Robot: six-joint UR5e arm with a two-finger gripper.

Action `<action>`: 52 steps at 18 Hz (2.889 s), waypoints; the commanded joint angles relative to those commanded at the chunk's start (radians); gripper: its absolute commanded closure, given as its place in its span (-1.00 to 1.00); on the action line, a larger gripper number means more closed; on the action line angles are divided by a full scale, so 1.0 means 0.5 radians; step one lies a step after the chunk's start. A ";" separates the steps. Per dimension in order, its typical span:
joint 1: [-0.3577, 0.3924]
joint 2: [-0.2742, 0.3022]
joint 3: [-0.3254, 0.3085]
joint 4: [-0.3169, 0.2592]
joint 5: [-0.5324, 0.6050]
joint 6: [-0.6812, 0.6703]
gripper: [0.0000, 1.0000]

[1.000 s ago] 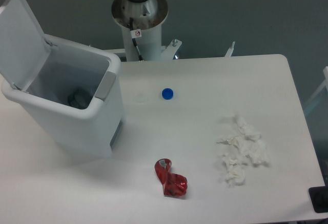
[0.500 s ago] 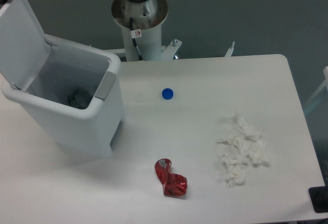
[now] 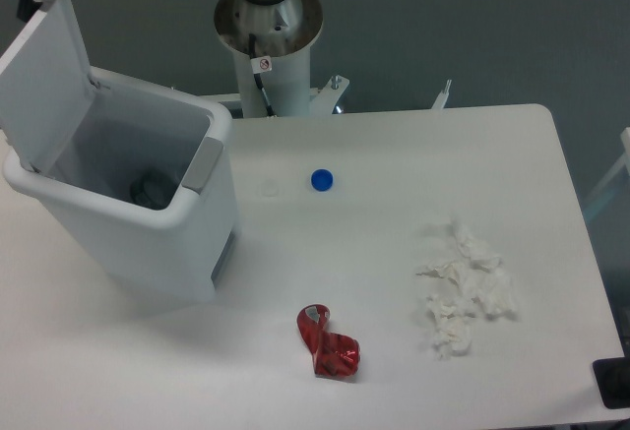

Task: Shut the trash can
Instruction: 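Push the raised lid forward with the gripper, swinging it down, then press the gripper down on the lid to seat it shut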

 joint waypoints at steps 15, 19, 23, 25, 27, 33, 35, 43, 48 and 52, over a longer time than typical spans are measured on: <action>0.095 -0.123 0.025 0.025 0.083 -0.068 1.00; 0.172 -0.129 0.022 0.028 0.080 -0.064 1.00; 0.212 -0.160 0.000 0.028 0.080 -0.061 1.00; 0.212 -0.175 -0.033 0.028 0.083 -0.061 1.00; 0.212 -0.184 -0.083 0.034 0.080 -0.055 1.00; 0.239 -0.245 -0.089 0.031 0.086 -0.052 1.00; 0.251 -0.258 -0.086 0.031 0.083 -0.052 1.00; 0.347 -0.365 -0.107 0.034 0.178 -0.034 1.00; 0.353 -0.371 -0.107 0.034 0.178 -0.025 1.00; 0.353 -0.423 -0.107 0.049 0.178 -0.028 1.00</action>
